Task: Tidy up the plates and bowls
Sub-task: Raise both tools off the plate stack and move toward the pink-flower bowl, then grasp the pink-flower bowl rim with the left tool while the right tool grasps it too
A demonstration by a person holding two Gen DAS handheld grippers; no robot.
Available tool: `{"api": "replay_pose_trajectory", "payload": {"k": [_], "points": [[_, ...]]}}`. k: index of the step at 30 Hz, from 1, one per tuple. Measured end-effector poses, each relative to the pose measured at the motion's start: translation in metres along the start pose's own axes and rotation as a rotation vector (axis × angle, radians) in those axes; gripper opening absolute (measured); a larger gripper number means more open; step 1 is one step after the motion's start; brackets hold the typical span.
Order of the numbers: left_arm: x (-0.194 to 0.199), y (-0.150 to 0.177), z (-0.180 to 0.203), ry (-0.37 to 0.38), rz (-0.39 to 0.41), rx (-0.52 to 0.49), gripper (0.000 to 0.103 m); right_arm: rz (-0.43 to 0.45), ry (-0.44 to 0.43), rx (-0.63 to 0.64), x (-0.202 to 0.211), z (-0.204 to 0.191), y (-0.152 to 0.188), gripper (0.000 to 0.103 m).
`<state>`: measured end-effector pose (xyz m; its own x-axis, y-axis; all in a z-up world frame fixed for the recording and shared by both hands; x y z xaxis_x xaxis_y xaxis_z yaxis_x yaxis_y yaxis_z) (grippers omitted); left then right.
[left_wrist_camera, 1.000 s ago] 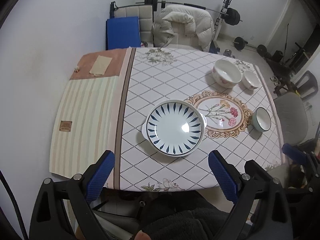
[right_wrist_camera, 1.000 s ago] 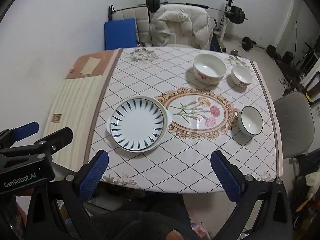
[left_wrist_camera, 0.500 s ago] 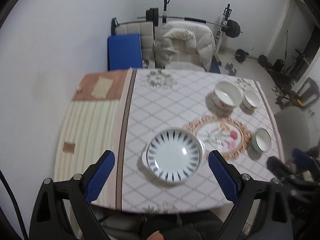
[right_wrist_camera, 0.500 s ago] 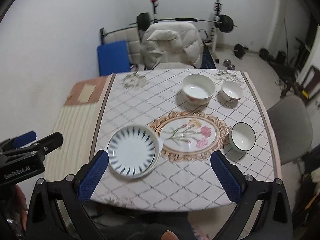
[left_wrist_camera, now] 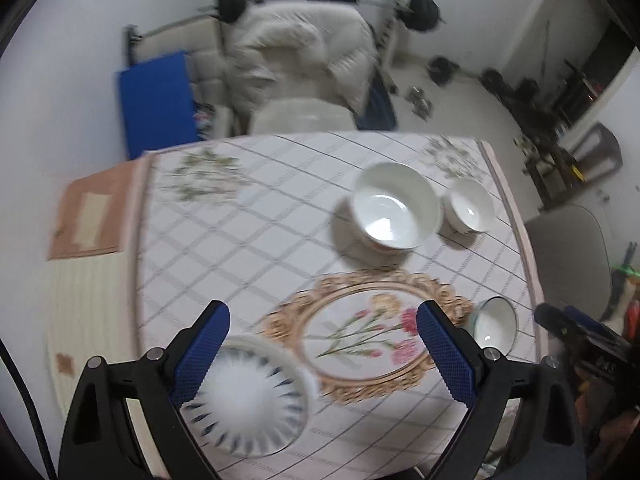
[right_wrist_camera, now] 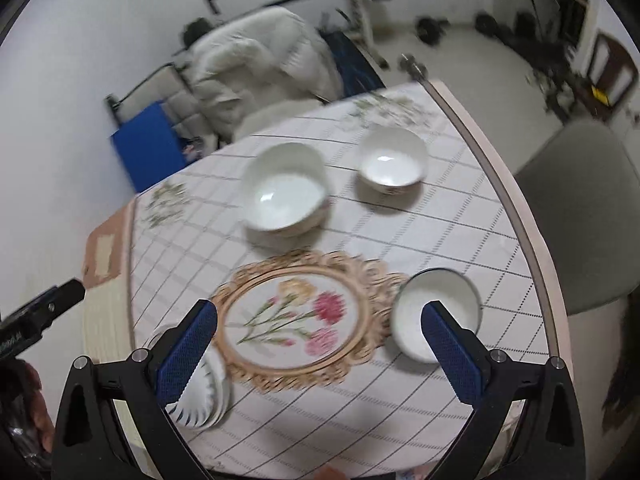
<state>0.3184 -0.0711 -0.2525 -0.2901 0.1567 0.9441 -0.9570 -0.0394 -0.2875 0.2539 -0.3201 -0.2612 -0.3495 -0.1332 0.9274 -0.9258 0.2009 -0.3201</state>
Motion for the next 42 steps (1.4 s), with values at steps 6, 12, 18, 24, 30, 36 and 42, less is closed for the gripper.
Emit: {"api": "replay_pose_trajectory", "payload": {"k": [6, 12, 18, 24, 30, 36, 42], "points": [[-0.095, -0.037, 0.047, 0.008, -0.16, 0.008, 0.094, -0.088, -0.054, -0.029, -0.066, 0.062, -0.047, 0.103], [-0.175, -0.061, 0.051, -0.026, -0.269, 0.076, 0.089, -0.145, -0.186, 0.005, -0.139, 0.049, -0.094, 0.101], [-0.221, -0.082, 0.042, -0.032, -0.319, 0.133, 0.086, -0.267, -0.212, 0.033, -0.218, 0.024, -0.115, 0.087], [-0.253, -0.088, 0.041, 0.002, -0.397, 0.13, 0.075, -0.337, -0.224, 0.028, -0.261, 0.016, -0.119, 0.081], [-0.278, -0.083, 0.044, 0.017, -0.467, 0.127, 0.057, -0.36, -0.215, 0.076, -0.277, 0.0, -0.127, 0.071], [-0.291, -0.076, 0.052, 0.016, -0.496, 0.115, 0.032, -0.414, -0.186, 0.117, -0.292, -0.013, -0.129, 0.033], [-0.287, -0.075, 0.051, -0.001, -0.447, 0.122, 0.021, -0.406, -0.111, 0.175, -0.298, -0.016, -0.125, 0.012]]}}
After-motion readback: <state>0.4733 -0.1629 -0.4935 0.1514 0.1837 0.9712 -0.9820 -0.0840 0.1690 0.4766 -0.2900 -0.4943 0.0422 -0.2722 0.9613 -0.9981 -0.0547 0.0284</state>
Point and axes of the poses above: each gripper's, at about its wrist camera, not at the fingertips, and x roughly against the way its jaws point, z to its right, y to its underside, the point moved 6 cm from there along -x, roughly the way its jaws point, and after that the axes turned 13 degrees about x, right-handed, at the moved point
